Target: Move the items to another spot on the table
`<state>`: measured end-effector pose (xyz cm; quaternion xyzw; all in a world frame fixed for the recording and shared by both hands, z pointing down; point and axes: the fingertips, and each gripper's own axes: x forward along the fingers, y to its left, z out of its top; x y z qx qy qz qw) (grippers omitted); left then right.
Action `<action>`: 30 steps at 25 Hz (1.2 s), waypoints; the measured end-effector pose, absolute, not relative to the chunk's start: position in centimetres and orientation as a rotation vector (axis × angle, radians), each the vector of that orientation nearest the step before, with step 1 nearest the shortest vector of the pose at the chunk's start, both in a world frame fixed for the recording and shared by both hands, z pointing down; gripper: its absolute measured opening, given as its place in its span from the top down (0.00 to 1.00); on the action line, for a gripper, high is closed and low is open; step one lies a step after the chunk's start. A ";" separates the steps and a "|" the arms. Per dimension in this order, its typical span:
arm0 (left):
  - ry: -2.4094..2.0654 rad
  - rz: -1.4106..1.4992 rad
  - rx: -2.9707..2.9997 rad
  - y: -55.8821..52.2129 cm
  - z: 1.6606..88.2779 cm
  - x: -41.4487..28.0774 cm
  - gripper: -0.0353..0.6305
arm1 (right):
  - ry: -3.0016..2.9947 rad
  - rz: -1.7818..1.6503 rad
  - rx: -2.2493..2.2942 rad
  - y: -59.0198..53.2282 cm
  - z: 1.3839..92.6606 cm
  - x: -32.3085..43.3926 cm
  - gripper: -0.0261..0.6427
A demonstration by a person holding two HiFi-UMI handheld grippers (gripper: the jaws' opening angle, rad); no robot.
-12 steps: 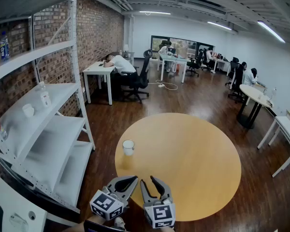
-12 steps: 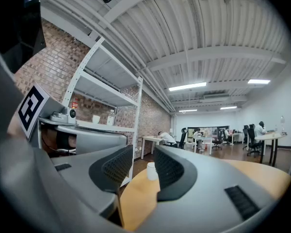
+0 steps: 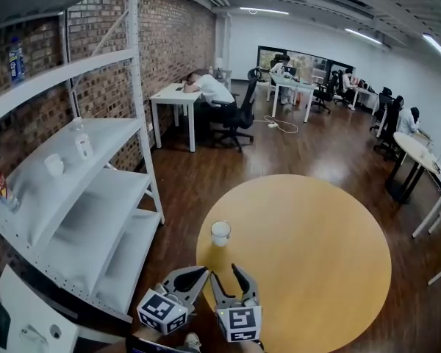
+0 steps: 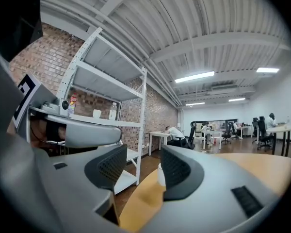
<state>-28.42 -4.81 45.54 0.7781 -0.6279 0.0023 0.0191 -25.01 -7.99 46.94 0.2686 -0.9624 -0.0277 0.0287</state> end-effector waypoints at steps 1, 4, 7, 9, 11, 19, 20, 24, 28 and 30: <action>-1.955 0.014 2.403 -5.3 45.8 -29.2 0.93 | -2.966 -0.065 0.831 -8.7 47.4 -25.8 0.61; -1.962 0.008 2.368 -6.9 46.8 -31.2 0.93 | -2.941 -0.009 0.854 -11.0 49.2 -27.7 0.55; -1.958 0.014 2.352 -8.7 47.7 -32.9 0.93 | -2.911 0.029 0.869 -13.5 51.0 -29.4 0.51; -1.957 0.026 2.349 -10.0 48.3 -34.0 0.93 | -2.892 0.063 0.878 -15.1 52.4 -30.5 0.51; -1.951 0.039 2.355 -11.4 48.8 -34.9 0.93 | -2.872 0.099 0.894 -16.7 53.7 -31.4 0.45; -1.875 0.066 2.364 -16.0 51.0 -37.5 0.93 | -2.774 0.197 1.019 -22.6 58.0 -34.8 0.36; -1.864 0.070 2.367 -16.4 51.4 -37.8 0.93 | -2.760 0.211 1.037 -23.3 58.7 -35.1 0.36; -1.830 0.096 2.375 -18.0 52.9 -39.5 0.93 | -2.714 0.249 1.082 -25.6 61.6 -36.5 0.32; -1.807 0.117 2.379 -19.5 54.2 -40.9 0.93 | -2.693 0.277 1.103 -27.3 63.5 -37.8 0.29; -1.796 0.120 2.379 -19.9 54.4 -41.5 0.93 | -2.682 0.277 1.103 -27.9 64.1 -38.5 0.29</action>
